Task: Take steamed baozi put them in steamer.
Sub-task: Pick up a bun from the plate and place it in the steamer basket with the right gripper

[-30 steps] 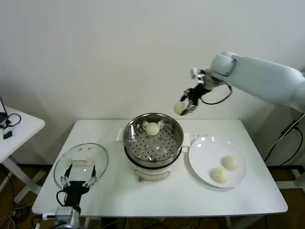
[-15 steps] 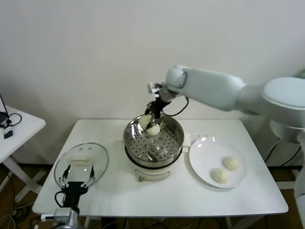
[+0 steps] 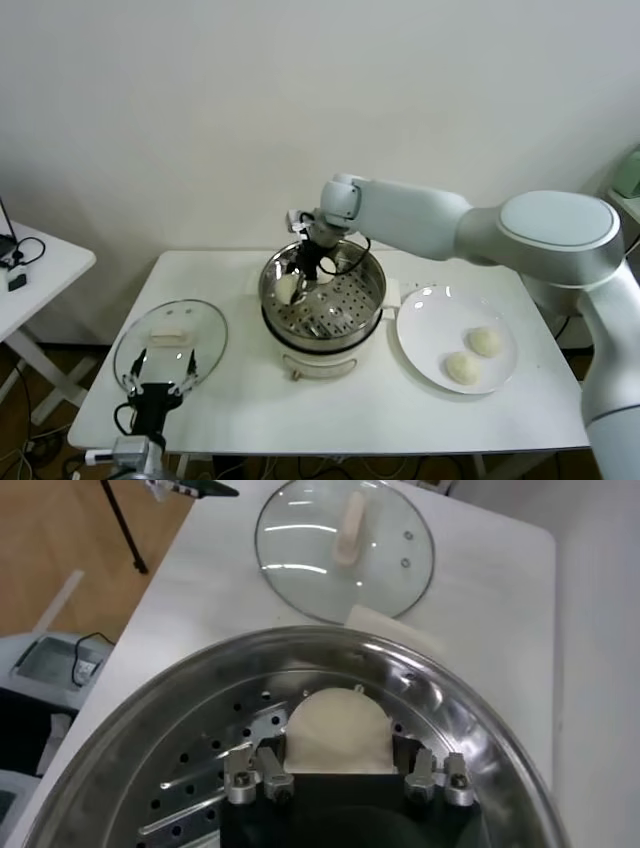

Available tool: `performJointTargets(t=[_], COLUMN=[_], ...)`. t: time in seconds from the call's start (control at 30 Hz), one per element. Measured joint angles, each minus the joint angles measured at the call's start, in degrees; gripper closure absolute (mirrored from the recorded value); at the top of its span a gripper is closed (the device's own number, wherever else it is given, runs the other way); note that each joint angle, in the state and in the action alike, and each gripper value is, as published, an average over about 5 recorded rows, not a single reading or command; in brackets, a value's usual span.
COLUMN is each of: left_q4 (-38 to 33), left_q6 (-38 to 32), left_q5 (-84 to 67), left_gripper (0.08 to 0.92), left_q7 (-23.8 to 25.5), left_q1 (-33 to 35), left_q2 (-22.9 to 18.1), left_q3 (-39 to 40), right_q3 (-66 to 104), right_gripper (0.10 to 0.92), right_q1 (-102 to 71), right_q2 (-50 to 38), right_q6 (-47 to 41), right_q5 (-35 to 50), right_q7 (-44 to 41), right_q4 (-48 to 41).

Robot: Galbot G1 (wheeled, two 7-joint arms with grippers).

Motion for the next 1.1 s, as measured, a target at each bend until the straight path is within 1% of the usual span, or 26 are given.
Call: performJointTargets(t=[0.67,0.77,0.87,0.93,1.1], left_q4=[0.3,0.4,0.4,0.4,0.6], left_q6=[-0.3,-0.3,-0.3,-0.2,-0.2], left_q5=[-0.1,-0.1,-0.1,-0.1,-0.1], left_gripper=[0.177,0.177,0.177,0.177,0.177], left_q7=[0.0,0.0,0.0,0.0,-0.1], left_q1=[0.0,-0.1,-0.3,-0.3,-0.4], left_q2=[-0.1,-0.1,-0.1,-0.1,-0.1], left_q3=[-0.1,-0.1,-0.1,-0.1,-0.1], right_q3=[-0.3,-0.3,-0.2,-0.1,0.0], right_gripper=[0.336,0.306,0.242,0.214,0.203], right_q1=[-0.8,-1.0,-1.0,-1.1,-0.8], right_q2=[-0.7,-0.8,-0.7,-0.6,-0.9], right_q6=[0.1,0.2,0.4,0.5,0.8], right_q5=[-2.0,-2.4,-2.6,-2.6,-2.6], right_q7=[0.3,0.5,0.7,0.7,0.7], right_q4=[0.7,0.6,0.5,0.5,1.0])
